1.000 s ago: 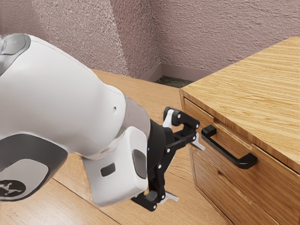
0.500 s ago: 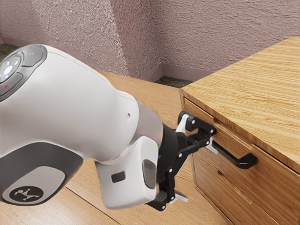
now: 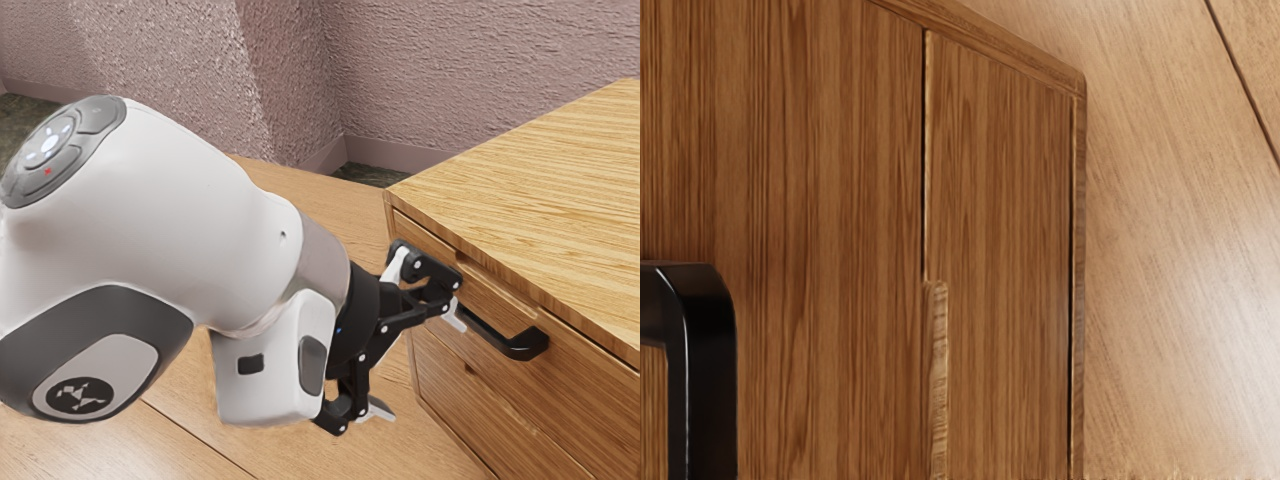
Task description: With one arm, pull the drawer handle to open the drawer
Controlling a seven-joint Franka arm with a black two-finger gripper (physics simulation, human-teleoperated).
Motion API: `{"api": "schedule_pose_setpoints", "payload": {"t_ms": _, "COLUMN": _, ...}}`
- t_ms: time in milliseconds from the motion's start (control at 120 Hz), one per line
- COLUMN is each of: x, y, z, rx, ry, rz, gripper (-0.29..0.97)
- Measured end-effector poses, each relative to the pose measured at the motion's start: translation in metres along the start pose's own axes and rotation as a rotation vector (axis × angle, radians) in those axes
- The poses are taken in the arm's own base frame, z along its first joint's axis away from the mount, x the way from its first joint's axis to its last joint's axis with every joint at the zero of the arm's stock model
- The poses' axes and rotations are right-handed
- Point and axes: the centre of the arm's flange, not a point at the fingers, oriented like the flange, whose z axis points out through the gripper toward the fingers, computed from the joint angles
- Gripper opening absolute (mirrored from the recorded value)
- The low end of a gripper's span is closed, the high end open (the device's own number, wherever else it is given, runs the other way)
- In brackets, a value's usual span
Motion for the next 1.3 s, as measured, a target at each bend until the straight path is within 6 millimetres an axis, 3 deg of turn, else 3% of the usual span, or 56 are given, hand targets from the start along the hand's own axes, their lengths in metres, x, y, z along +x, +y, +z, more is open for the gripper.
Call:
{"api": "schedule_pose_setpoints", "payload": {"t_ms": 367, "x": -0.022, "y": -0.020, "z": 0.027, "rx": 0.001, "ry": -0.003, "rz": 0.012, "gripper": 0.68}}
{"api": "schedule_pose_setpoints", "payload": {"t_ms": 592, "x": -0.024, "y": -0.024, "z": 0.039, "rx": 0.009, "ry": -0.001, "rz": 0.019, "gripper": 0.68}}
{"api": "schedule_pose_setpoints", "payload": {"t_ms": 817, "x": -0.034, "y": -0.018, "z": 0.040, "rx": 0.031, "ry": -0.001, "rz": 0.005, "gripper": 0.68}}
{"api": "schedule_pose_setpoints", "payload": {"t_ms": 1300, "x": -0.033, "y": -0.018, "z": 0.048, "rx": 0.034, "ry": 0.003, "rz": -0.004, "gripper": 0.67}}
